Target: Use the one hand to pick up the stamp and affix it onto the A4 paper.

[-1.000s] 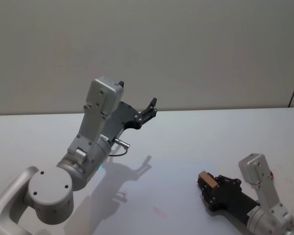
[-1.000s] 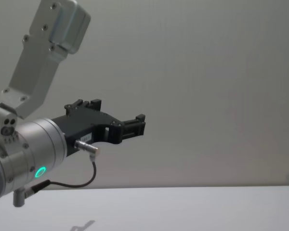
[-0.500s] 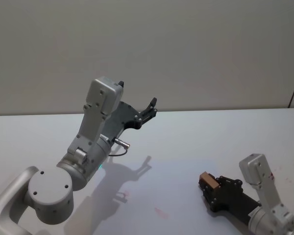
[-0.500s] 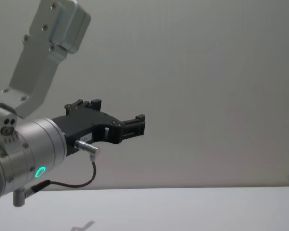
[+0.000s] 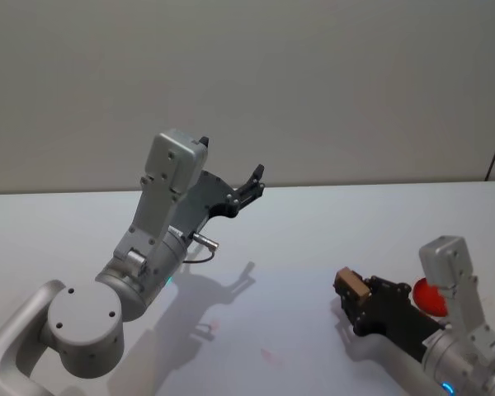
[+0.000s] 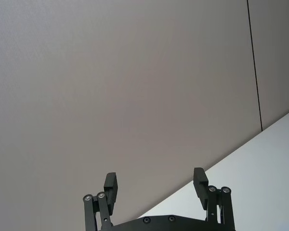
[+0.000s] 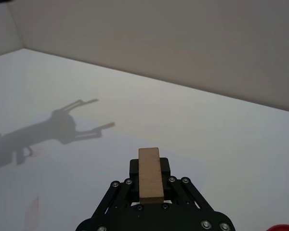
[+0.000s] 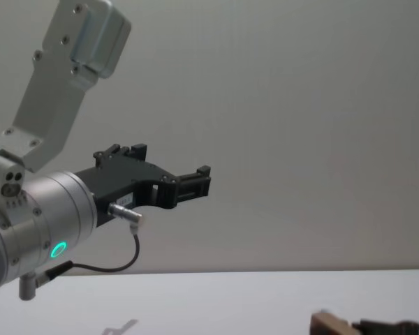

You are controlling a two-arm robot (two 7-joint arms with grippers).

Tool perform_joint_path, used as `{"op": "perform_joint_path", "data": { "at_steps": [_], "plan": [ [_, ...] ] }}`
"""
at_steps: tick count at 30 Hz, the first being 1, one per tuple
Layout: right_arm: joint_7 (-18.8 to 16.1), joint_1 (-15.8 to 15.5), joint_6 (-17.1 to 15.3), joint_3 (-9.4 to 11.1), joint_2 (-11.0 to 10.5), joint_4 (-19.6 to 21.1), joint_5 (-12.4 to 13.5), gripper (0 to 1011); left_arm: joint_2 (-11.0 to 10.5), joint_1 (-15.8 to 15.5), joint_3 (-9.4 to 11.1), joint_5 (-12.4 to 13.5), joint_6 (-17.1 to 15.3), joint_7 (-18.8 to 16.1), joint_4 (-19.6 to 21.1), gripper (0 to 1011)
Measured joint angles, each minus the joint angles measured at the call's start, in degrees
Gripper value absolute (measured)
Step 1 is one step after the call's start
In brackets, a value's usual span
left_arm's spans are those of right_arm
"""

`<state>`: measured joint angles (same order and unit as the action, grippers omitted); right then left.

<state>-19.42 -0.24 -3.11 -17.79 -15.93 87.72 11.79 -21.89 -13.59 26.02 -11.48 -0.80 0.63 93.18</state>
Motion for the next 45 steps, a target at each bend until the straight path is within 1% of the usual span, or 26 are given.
{"op": "perform_joint_path", "data": {
  "at_steps": [7,8,11,14,17,24,32,35,39,45],
  "plan": [
    [0.2,-0.7,-0.8,0.6,-0.5,3.9,3.2,220,0.0,0.0,0.0,0.0,0.0,0.0,0.0,1001],
    [0.2,-0.7,-0.8,0.6,-0.5,3.9,3.2,220,0.0,0.0,0.0,0.0,0.0,0.0,0.0,1001],
    [0.7,-1.1,-1.1,0.9,-0.9,5.6,4.4,220,0.0,0.0,0.0,0.0,0.0,0.0,0.0,1001],
    [1.2,-1.4,-1.2,1.1,-1.1,6.6,5.0,220,0.0,0.0,0.0,0.0,0.0,0.0,0.0,1001],
    [2.1,-2.1,-1.2,1.4,-1.6,8.2,6.0,220,0.0,0.0,0.0,0.0,0.0,0.0,0.0,1001],
    [4.3,-3.7,-1.2,2.0,-2.7,11.1,7.2,220,0.0,0.0,0.0,0.0,0.0,0.0,0.0,1001],
    [7.3,-6.0,-0.6,2.8,-4.3,14.2,7.7,220,0.0,0.0,0.0,0.0,0.0,0.0,0.0,1001],
    [8.9,-7.3,0.0,3.3,-5.3,15.3,7.8,220,0.0,0.0,0.0,0.0,0.0,0.0,0.0,1001],
    [10.2,-8.5,0.6,3.8,-6.2,16.0,7.8,220,0.0,0.0,0.0,0.0,0.0,0.0,0.0,1001],
    [13.4,-11.1,2.0,5.1,-8.4,16.5,7.7,220,0.0,0.0,0.0,0.0,0.0,0.0,0.0,1001]
  ]
}}
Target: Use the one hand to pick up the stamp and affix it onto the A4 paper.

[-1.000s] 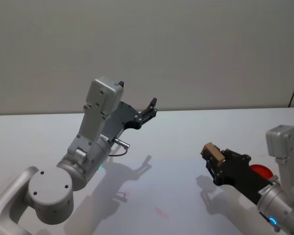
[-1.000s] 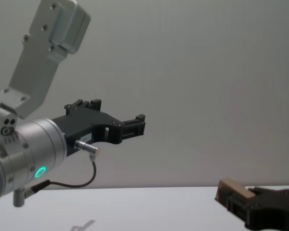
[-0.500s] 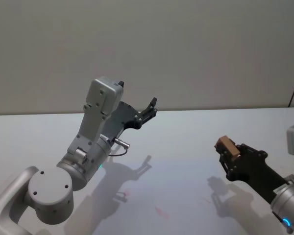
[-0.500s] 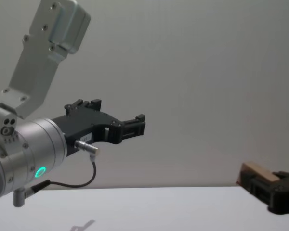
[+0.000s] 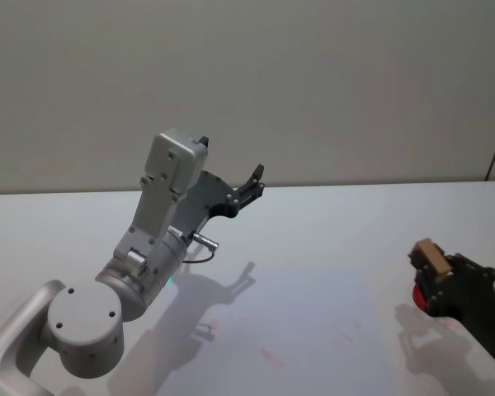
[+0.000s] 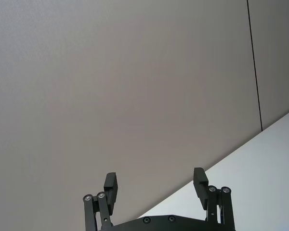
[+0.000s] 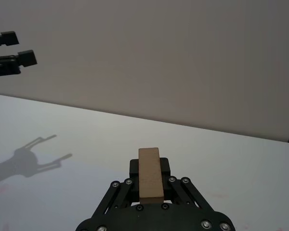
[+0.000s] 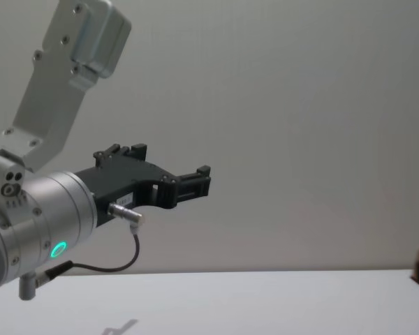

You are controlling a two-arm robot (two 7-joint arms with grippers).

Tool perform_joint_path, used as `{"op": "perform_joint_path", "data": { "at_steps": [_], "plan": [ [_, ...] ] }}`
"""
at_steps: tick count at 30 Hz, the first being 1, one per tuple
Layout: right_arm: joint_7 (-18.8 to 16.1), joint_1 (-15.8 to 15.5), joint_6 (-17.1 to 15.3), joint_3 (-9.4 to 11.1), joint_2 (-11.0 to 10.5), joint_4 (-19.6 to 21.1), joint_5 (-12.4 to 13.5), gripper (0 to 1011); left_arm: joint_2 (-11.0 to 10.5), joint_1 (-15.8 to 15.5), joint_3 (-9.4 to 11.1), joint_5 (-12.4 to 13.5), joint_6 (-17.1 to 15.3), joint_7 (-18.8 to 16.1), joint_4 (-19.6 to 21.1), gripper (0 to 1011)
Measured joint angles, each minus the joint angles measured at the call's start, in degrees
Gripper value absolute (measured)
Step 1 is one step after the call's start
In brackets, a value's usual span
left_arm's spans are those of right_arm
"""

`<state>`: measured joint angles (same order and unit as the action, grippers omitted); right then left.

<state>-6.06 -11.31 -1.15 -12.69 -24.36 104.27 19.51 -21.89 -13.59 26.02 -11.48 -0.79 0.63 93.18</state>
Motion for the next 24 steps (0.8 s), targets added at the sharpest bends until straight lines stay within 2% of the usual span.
{"op": "perform_joint_path", "data": {
  "at_steps": [11,24],
  "plan": [
    [2.8,-1.2,1.6,1.8,-1.9,-2.3,-0.2,220,0.0,0.0,0.0,0.0,0.0,0.0,0.0,1001],
    [1.8,1.4,2.1,2.4,-1.4,-6.6,-2.0,220,0.0,0.0,0.0,0.0,0.0,0.0,0.0,1001]
  ]
}}
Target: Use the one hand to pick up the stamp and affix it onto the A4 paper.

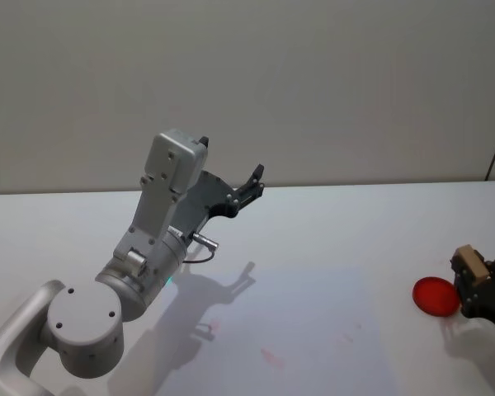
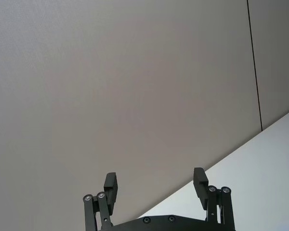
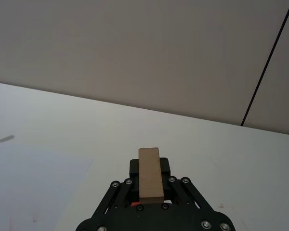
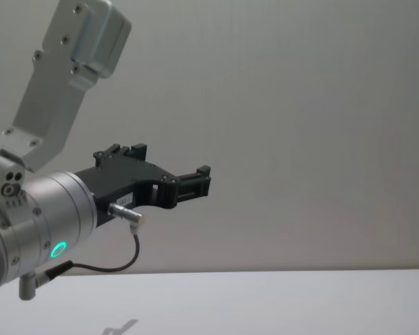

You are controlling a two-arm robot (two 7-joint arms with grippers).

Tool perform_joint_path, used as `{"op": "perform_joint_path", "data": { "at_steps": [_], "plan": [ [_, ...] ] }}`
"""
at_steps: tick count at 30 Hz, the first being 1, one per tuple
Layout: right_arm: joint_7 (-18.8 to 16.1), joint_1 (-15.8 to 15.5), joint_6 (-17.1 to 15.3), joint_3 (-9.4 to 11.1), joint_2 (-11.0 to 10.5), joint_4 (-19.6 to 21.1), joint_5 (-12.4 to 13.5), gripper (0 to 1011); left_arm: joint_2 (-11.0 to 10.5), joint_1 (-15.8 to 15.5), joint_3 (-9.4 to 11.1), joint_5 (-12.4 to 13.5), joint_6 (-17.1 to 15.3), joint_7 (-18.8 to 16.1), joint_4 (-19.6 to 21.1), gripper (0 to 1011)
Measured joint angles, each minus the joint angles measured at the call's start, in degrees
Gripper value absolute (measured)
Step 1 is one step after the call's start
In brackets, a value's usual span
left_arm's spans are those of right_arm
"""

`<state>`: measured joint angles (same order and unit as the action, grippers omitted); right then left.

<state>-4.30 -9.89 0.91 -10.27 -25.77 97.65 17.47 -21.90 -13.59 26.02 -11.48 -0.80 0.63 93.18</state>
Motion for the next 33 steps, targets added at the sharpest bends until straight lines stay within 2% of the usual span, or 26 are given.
{"op": "perform_joint_path", "data": {
  "at_steps": [15,33],
  "plan": [
    [-2.0,2.9,1.2,-1.0,2.1,-5.4,-3.1,220,0.0,0.0,0.0,0.0,0.0,0.0,0.0,1001],
    [-2.7,4.3,2.3,-1.6,3.5,-9.6,-5.8,220,0.0,0.0,0.0,0.0,0.0,0.0,0.0,1001]
  ]
}}
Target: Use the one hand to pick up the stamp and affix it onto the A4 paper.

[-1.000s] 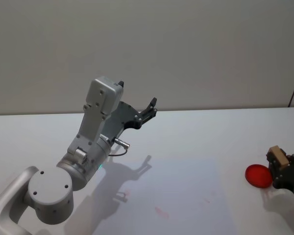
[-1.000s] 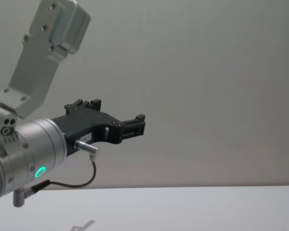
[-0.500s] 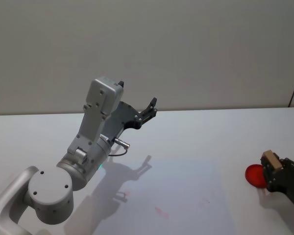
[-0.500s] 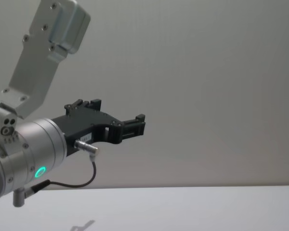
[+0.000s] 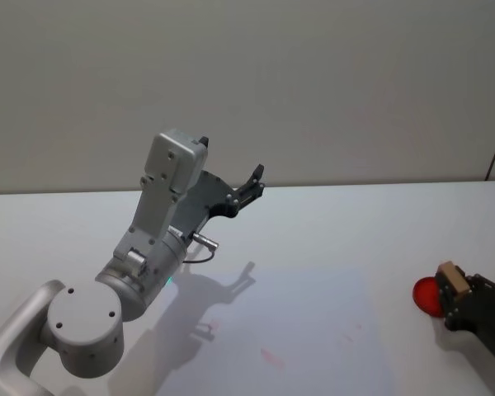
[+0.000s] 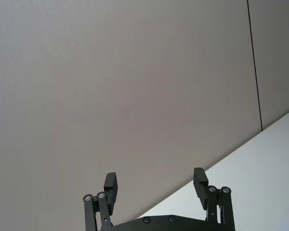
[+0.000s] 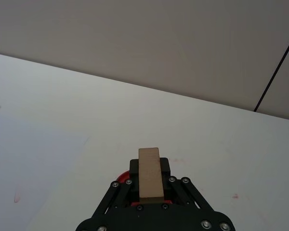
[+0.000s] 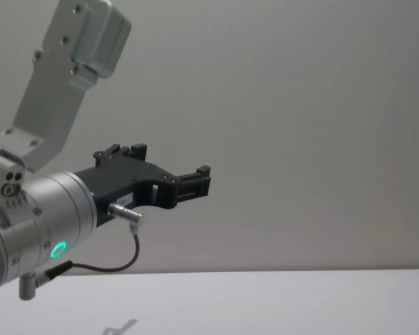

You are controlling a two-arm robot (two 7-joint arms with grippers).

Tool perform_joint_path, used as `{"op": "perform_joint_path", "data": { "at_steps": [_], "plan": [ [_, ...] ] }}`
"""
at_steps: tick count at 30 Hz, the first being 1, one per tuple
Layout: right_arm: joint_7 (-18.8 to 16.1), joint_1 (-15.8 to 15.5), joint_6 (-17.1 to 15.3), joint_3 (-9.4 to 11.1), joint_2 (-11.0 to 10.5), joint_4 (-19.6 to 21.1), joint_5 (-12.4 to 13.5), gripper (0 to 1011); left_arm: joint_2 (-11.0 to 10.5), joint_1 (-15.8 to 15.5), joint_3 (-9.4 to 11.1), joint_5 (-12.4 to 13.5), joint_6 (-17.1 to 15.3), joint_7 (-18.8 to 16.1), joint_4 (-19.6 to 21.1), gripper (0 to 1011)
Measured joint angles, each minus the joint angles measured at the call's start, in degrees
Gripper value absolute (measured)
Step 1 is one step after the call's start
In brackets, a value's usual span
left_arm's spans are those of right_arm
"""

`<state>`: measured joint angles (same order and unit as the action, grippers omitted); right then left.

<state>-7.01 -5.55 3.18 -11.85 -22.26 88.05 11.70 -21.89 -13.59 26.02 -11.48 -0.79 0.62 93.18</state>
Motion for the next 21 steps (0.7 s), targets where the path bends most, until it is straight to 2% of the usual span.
{"op": "perform_joint_path", "data": {
  "at_steps": [21],
  "plan": [
    [-0.7,1.1,1.3,-0.4,1.2,-4.2,-1.9,220,0.0,0.0,0.0,0.0,0.0,0.0,0.0,1001]
  ]
}}
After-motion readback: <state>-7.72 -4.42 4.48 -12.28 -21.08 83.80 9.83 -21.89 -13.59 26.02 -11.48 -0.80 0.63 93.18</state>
